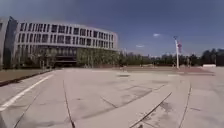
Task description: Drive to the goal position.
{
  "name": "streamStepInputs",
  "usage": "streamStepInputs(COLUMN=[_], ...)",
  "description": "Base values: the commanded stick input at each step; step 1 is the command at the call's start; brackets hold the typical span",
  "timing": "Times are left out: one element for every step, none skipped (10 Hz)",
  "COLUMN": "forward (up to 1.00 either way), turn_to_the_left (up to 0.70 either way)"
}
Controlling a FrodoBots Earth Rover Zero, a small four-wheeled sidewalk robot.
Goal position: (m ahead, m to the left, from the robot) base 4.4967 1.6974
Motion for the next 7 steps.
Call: streamStepInputs(forward=[0.70, 0.70, 0.70, 0.70, 0.70, 0.70, 0.70], turn_to_the_left=[0.01, 0.01, 0.01, 0.01, 0.01, 0.01, 0.02])
